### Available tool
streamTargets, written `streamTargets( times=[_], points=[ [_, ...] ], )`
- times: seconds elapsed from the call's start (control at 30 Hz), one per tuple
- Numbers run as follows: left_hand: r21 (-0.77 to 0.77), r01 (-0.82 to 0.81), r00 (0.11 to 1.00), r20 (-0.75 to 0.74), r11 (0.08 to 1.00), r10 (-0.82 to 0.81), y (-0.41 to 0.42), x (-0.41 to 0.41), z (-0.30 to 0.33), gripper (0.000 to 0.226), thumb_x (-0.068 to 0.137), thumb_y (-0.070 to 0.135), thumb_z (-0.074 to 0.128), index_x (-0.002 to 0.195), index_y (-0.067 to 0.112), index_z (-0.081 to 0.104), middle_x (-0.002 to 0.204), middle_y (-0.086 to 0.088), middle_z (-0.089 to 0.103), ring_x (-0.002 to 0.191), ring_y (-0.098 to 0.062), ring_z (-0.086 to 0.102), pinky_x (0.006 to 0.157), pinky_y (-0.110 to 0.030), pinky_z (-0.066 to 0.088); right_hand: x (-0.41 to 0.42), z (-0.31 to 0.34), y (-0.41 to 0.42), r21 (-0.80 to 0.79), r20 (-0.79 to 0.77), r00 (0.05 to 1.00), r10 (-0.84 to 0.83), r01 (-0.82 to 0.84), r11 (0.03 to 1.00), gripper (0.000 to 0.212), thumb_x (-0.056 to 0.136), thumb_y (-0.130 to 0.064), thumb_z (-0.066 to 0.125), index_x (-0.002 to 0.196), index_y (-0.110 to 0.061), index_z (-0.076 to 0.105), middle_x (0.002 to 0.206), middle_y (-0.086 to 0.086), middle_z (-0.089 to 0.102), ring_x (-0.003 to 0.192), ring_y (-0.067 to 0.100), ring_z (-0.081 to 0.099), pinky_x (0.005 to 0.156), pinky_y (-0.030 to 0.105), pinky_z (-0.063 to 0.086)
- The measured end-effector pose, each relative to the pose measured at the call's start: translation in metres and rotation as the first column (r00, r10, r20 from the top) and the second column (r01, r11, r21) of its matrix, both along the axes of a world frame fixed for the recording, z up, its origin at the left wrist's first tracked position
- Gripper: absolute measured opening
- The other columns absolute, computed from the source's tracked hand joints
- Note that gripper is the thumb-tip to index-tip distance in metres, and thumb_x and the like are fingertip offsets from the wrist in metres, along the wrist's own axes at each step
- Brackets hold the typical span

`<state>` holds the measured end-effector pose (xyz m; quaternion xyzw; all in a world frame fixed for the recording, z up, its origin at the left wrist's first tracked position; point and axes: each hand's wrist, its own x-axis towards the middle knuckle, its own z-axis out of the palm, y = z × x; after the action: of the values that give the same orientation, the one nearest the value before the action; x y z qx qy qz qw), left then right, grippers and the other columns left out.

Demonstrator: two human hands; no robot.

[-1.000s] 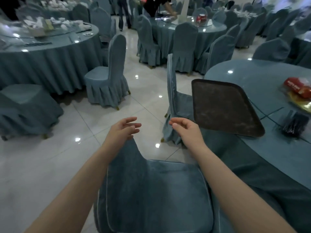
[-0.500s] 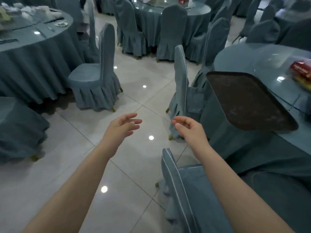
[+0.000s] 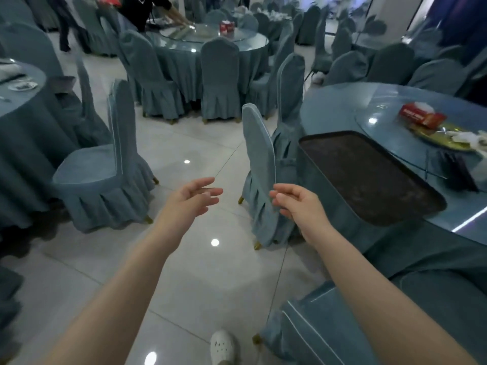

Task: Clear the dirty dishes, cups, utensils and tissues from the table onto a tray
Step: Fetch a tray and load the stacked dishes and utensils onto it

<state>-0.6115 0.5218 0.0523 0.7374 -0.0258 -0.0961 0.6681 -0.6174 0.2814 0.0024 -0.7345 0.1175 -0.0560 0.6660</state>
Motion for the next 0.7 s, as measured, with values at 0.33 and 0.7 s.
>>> streamTargets(
  times=[0.33, 0.7],
  points=[
    [0.054, 0.230, 0.965, 0.119, 0.972, -0.235, -0.037, 0.190, 0.026, 0.028, 0.095, 0.013, 0.051, 0.115, 0.031, 0.061, 0.102, 0.012, 0.073, 0.097, -0.006, 0.067, 0.088, -0.029, 0.049, 0.147, 0.023, -0.045, -0.021, 0.078, 0.978, -0.193, 0.195, 0.981, 0.018, 0.088, -0.016, 0.062, 0.095, -0.032, 0.067, 0.094, -0.016, 0.073, 0.097, 0.008, 0.066, 0.079, 0.027, 0.052],
    [-0.033, 0.546, 0.838, 0.057, 0.837, -0.543, -0.146, 0.345, 0.009, 0.033, 0.087, 0.009, 0.061, 0.116, 0.025, 0.062, 0.104, 0.008, 0.073, 0.099, -0.011, 0.067, 0.090, -0.033, 0.050, 0.198, 0.011, -0.115, -0.023, -0.010, 0.810, -0.586, 0.586, 0.810, 0.020, 0.089, -0.012, 0.062, 0.099, -0.029, 0.067, 0.095, -0.014, 0.073, 0.097, 0.008, 0.067, 0.083, 0.029, 0.053]
  ],
)
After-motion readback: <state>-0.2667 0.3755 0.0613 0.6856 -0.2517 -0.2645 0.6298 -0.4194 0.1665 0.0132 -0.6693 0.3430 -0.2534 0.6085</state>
